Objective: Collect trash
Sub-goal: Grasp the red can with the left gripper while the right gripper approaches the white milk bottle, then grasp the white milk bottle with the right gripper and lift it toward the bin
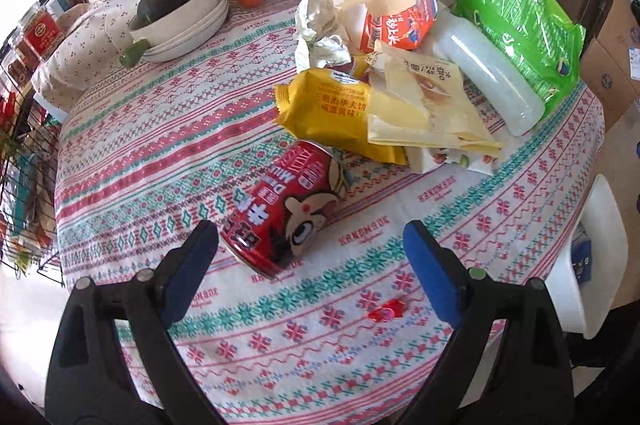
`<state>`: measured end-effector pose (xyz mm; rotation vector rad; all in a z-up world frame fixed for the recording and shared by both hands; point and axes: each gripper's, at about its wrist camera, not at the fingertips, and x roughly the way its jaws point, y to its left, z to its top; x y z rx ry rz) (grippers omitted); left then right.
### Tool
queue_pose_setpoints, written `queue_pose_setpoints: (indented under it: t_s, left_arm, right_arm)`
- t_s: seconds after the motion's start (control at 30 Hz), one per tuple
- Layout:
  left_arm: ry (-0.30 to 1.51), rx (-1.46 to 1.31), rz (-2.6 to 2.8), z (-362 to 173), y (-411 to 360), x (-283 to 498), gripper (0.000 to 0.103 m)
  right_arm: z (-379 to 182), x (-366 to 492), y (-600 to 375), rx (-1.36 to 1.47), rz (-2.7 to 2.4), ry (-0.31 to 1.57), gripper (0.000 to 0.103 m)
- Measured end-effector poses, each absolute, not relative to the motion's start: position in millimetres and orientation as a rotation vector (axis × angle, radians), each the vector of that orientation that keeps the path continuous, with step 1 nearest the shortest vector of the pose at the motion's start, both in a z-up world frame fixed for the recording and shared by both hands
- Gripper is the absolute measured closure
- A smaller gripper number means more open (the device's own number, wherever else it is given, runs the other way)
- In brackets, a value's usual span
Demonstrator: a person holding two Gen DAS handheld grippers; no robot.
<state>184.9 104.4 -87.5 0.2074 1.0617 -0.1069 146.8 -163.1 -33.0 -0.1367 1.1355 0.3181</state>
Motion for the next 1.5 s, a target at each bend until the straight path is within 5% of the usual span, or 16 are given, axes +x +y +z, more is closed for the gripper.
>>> queue_pose_setpoints:
  t_s: [0.33,0.43,0.7,1.0,1.13,1.4,1.5]
  left_arm:
    - [1.102,0.315,-0.143,-110.8,98.2,203.8,0.023]
    - [1.141,0.303,-0.103,-113.8,103.4,201.5,0.048]
    - [1.252,-0.072,-0.101,-114.3,145.7,192.3,0.048]
    - [1.261,-0.089,-0.097,-121.9,149.9,196.0,0.048]
    - [1.266,-0.106,-0.08,-121.5,148.3,198.3,0.049]
    - [1.263,-0.151,-0.052,-121.4,159.6,203.0,0.049]
    - [1.246,-0.166,-0.033,-118.8,167.2,196.9,0.049]
  right_arm:
    - [-44.8,155.7,-123.0,-0.196,0.35,1.149,0.019]
    - [-46.5,159.3,-121.0,-0.201,0.34,1.146,0.019]
    - [-44.7,185.4,-109.0,-0.141,0.344,1.139,0.019]
    - [-54.5,246.0,-80.1,-0.141,0.334,1.117,0.02]
    - [-77.0,273.9,-72.2,-0.176,0.275,1.161,0.04]
    - [-103.5,302.9,-62.5,-0.193,0.203,1.207,0.042]
    - [-114.0,306.9,-64.3,-0.173,0.186,1.228,0.052]
